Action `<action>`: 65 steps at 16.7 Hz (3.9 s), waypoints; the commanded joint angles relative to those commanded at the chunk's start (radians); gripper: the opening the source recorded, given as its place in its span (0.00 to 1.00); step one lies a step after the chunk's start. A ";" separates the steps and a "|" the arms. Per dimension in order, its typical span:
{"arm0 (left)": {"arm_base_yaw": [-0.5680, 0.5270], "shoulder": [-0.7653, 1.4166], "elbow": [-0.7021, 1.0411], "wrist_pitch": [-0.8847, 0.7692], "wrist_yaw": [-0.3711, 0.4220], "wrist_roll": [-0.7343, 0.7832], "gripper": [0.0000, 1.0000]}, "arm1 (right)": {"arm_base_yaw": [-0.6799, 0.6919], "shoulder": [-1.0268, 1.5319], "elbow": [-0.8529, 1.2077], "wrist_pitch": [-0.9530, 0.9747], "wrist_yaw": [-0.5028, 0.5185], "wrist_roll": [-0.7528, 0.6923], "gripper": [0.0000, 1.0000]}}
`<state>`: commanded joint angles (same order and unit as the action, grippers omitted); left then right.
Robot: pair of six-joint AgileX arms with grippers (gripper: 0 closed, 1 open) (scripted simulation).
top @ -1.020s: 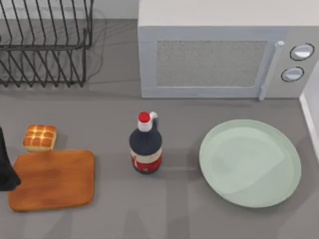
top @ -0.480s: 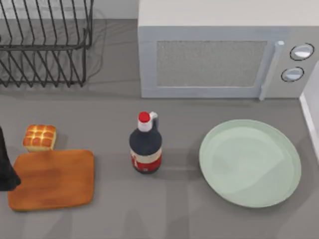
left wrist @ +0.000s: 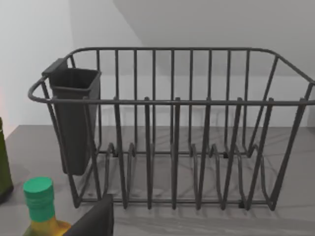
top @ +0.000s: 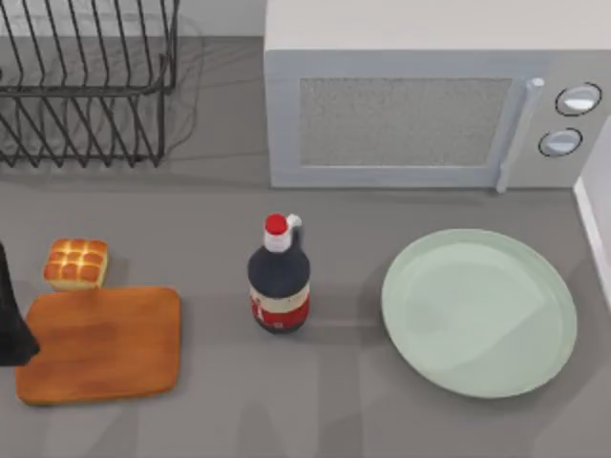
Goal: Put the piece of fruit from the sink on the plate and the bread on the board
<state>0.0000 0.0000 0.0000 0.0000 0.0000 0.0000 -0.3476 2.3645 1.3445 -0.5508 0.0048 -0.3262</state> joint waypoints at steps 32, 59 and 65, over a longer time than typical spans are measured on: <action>0.000 0.000 0.000 0.000 0.000 0.000 1.00 | 0.243 -0.396 0.088 -0.537 -0.018 0.238 0.00; 0.000 0.000 0.000 0.000 0.000 0.000 1.00 | 0.821 -0.494 0.194 -0.688 -0.004 0.815 0.38; 0.000 0.000 0.000 0.000 0.000 0.000 1.00 | 0.821 -0.494 0.194 -0.688 -0.004 0.815 0.83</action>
<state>0.0000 0.0000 0.0000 0.0000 0.0000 0.0000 0.4738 1.8709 1.5388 -1.2387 0.0007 0.4885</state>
